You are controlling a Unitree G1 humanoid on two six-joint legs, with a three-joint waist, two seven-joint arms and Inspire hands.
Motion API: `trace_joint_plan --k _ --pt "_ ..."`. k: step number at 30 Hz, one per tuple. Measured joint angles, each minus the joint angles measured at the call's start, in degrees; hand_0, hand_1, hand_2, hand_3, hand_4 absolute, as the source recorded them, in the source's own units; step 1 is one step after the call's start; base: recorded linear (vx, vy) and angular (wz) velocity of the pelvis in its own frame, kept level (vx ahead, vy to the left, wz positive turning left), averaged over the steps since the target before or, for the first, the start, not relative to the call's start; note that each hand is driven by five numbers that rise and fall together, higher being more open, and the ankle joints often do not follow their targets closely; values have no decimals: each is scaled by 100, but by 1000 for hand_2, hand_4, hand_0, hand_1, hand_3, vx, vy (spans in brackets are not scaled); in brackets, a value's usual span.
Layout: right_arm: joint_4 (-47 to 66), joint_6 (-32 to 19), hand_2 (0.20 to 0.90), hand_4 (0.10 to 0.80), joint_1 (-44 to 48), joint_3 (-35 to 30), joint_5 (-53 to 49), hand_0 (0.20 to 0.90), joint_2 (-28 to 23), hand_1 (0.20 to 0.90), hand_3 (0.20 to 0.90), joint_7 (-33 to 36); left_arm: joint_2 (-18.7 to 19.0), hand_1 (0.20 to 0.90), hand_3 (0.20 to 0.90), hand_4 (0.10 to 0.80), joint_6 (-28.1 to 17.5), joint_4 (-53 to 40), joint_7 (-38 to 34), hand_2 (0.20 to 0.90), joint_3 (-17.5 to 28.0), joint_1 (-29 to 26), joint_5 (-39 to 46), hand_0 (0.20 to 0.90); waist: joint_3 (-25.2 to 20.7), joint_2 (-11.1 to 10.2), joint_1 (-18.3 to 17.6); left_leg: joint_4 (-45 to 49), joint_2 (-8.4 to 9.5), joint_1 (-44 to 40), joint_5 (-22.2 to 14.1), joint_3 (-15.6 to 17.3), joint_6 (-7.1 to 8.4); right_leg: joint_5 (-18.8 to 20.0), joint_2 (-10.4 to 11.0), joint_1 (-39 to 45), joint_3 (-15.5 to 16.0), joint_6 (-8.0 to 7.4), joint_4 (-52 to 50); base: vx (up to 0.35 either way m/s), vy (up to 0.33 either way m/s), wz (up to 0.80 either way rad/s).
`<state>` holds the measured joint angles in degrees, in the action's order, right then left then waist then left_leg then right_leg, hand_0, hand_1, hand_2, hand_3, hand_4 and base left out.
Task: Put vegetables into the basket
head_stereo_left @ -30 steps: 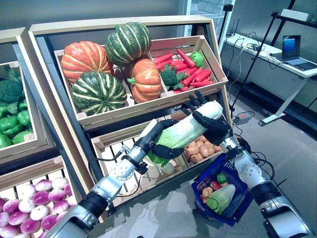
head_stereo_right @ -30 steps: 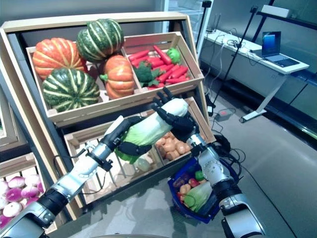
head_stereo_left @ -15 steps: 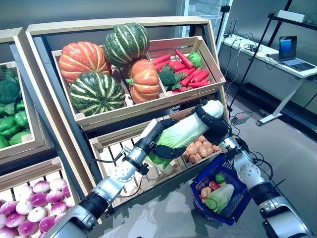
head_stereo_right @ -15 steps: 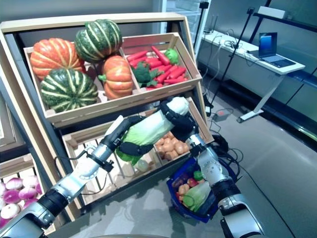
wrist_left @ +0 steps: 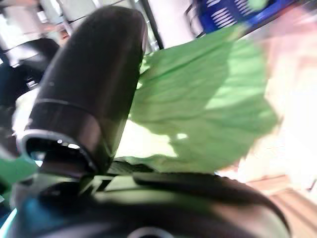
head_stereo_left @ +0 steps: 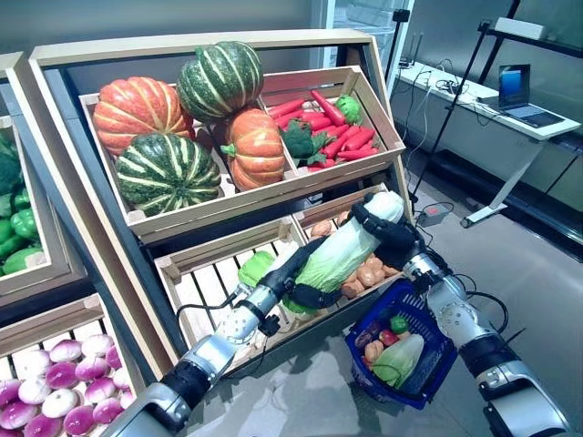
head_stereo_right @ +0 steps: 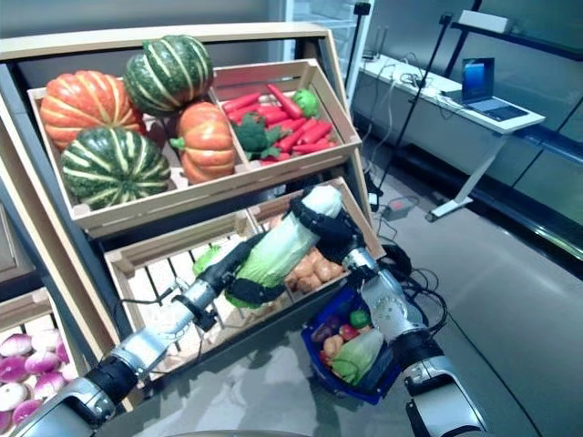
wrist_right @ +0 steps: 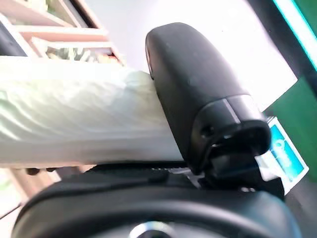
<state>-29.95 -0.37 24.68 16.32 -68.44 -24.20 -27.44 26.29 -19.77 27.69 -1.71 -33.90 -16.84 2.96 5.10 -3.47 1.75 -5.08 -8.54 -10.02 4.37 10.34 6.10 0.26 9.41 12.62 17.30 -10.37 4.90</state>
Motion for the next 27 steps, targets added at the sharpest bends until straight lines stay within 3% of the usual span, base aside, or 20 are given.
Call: trace_joint_plan --k 4,9,17,22,27 --pt "-456 152 300 400 -13 -218 96 300 -62 300 300 136 -62 900 900 800 265 734 -14 900 208 243 -194 900 -24 -30 -69 0 -37 8 -4 106 0 32 -29 -66 -113 22 4 43 -23 -14" --pt "-1106 209 300 400 -166 -933 98 300 -541 300 300 501 3 900 900 800 508 1197 -129 900 617 590 -339 900 -19 -24 -93 -2 -40 24 -4 118 0 46 -32 -88 -127 20 15 38 -21 -3" --pt "-2500 223 300 400 -294 -1619 106 300 -1078 300 300 1069 409 900 900 800 673 1860 -706 900 1193 602 -437 900 5 18 -163 -4 -43 60 -3 136 1 55 -36 -130 -142 22 16 15 -20 -1" --pt "-2934 178 300 400 -297 -1621 258 300 -1131 300 300 1448 426 900 900 800 712 2095 -1027 900 1175 434 -454 900 78 176 -226 -2 -43 168 7 127 8 75 -38 -246 -142 30 15 -52 -6 0" --pt "-3544 60 300 400 150 -1619 528 300 -1132 300 300 2124 429 900 900 800 683 2327 -1526 900 944 -395 -733 900 317 410 -205 0 -40 615 156 92 -28 210 -43 -681 -136 62 -2 -232 -14 1"
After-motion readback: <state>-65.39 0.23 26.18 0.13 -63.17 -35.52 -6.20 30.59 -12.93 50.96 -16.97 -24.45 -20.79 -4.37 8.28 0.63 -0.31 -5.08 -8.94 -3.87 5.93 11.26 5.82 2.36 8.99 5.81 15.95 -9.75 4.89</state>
